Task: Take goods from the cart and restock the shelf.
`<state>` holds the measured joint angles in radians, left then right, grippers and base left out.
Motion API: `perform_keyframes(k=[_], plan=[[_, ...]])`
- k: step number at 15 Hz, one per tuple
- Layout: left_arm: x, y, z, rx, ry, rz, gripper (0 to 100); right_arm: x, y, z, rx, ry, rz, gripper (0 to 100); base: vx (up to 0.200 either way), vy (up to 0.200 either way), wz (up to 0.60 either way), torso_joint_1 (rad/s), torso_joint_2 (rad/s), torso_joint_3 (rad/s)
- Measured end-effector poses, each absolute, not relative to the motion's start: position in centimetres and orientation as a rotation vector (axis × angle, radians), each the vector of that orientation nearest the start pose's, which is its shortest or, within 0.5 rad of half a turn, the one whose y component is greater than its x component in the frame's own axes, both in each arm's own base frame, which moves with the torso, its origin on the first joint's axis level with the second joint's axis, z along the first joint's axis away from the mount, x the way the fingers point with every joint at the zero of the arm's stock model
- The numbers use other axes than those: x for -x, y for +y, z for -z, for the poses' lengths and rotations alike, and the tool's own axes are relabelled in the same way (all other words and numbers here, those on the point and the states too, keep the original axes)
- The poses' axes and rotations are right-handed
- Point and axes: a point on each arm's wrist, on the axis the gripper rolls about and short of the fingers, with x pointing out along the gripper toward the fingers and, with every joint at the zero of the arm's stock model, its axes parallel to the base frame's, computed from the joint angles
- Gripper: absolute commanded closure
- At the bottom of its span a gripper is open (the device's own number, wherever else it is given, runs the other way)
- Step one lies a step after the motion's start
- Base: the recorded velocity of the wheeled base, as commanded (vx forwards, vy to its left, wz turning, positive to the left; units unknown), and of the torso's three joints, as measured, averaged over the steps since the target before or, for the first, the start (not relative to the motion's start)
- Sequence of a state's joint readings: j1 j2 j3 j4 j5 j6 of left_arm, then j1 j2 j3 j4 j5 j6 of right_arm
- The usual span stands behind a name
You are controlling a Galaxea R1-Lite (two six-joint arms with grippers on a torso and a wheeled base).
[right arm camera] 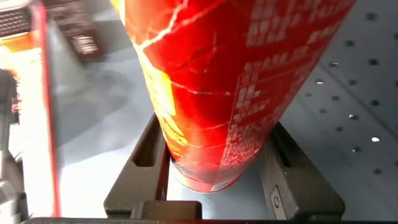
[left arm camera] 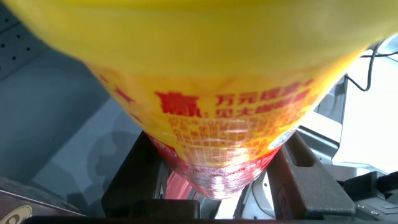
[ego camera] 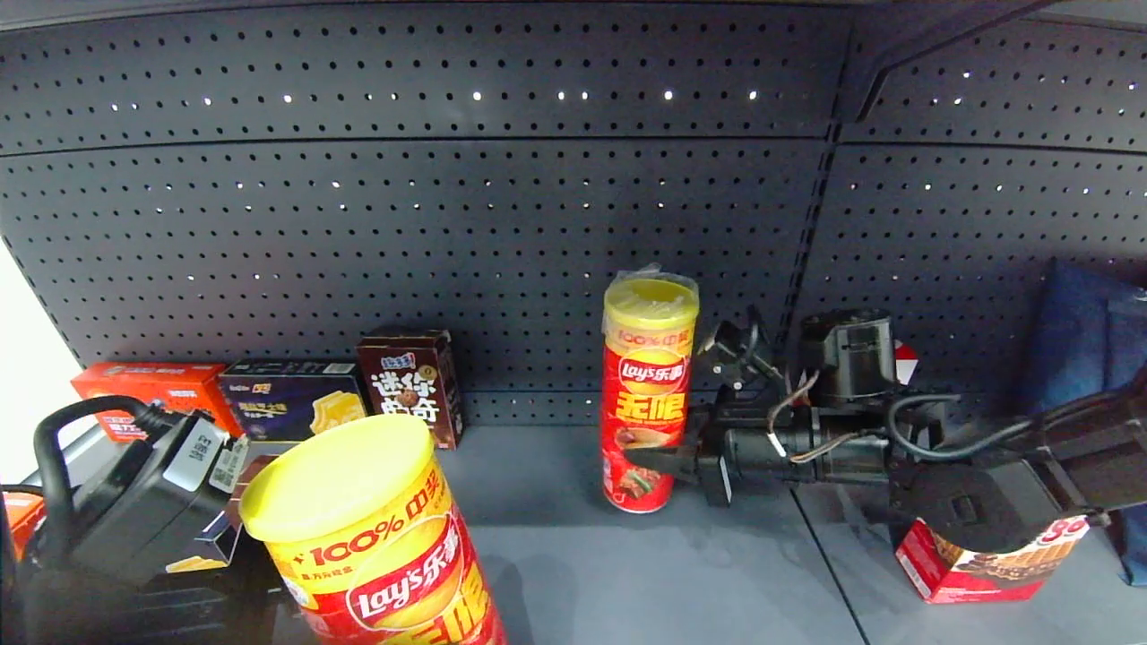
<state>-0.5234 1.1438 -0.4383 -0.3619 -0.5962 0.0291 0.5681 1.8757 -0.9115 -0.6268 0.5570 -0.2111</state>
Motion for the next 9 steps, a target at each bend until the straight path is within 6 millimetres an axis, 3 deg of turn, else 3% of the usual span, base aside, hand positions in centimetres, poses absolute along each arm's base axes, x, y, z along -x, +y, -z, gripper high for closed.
perform_keyframes(k=[4, 9], plan=[[-12.3, -8.6, -18.5, -0.012, 0.338, 1.119, 100, -25.0, 18.5, -16.4, 0.194, 0.224, -1.171, 100, 0.0, 0.0, 0.0, 0.0, 0.0, 0.0], [-12.3, -8.5, -18.7, 0.003, 0.337, 1.109, 100, -21.6, 16.7, -16.3, 0.184, 0.25, -1.185, 100, 0.0, 0.0, 0.0, 0.0, 0.0, 0.0]])
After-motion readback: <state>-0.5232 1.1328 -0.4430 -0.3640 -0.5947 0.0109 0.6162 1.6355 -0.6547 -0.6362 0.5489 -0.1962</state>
